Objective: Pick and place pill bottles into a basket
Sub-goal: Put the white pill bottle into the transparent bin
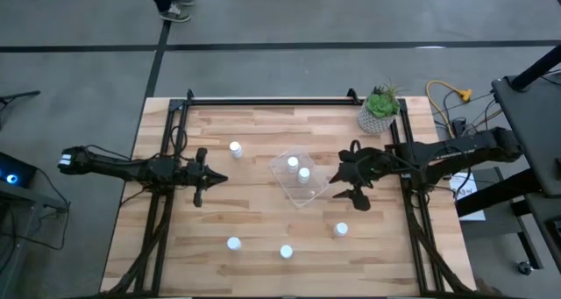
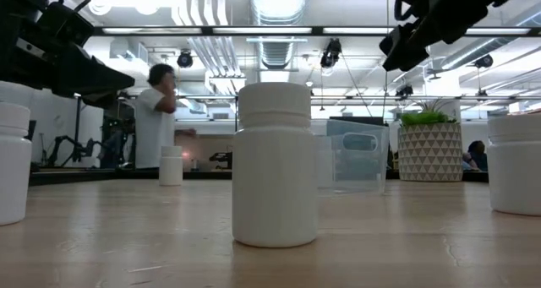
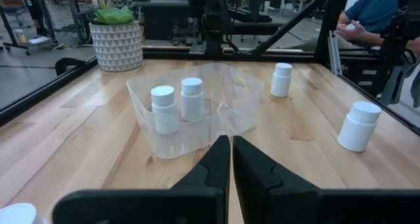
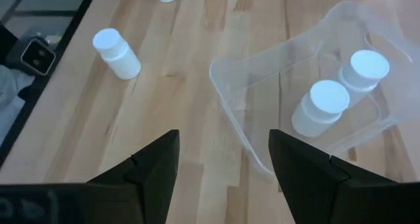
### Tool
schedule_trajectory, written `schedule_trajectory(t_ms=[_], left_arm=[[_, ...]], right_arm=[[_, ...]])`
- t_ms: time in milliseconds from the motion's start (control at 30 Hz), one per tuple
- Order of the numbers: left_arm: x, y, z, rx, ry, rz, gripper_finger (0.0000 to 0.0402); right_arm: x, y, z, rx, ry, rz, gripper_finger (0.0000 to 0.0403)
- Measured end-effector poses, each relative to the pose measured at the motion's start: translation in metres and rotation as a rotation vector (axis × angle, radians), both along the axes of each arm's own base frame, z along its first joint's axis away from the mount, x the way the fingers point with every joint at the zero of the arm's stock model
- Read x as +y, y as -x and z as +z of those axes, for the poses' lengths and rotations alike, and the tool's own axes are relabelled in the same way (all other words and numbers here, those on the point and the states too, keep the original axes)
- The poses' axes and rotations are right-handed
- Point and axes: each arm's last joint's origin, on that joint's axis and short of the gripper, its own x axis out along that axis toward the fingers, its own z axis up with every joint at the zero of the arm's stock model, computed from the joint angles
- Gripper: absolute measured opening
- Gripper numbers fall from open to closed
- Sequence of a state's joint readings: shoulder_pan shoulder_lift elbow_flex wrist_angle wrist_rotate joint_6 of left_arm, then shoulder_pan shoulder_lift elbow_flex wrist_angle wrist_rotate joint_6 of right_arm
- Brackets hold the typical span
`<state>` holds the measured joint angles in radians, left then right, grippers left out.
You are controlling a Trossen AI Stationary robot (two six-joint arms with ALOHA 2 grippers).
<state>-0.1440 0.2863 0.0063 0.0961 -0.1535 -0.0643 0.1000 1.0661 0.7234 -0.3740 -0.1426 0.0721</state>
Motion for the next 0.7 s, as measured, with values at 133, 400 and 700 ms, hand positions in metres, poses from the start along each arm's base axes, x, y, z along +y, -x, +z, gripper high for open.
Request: schedule_trajectory(t_ms=[133, 400, 700], left_arm=[[0.0, 0.0, 0.0, -0.001, 0.001, 0.0, 0.0], [0.0, 0.0, 0.0, -0.001, 0.0, 0.0, 0.0], [0.0, 0.0, 0.0, -0.001, 0.0, 0.0, 0.0]], right_arm=[[0.002, 0.004, -0.007, -0.099, 0.034, 0.049, 0.0224], [0.001, 0.015, -0.031, -0.143, 0.051, 0.069, 0.0224], [0.007, 0.018, -0.037, -0.18, -0.086, 0.235, 0.0224]])
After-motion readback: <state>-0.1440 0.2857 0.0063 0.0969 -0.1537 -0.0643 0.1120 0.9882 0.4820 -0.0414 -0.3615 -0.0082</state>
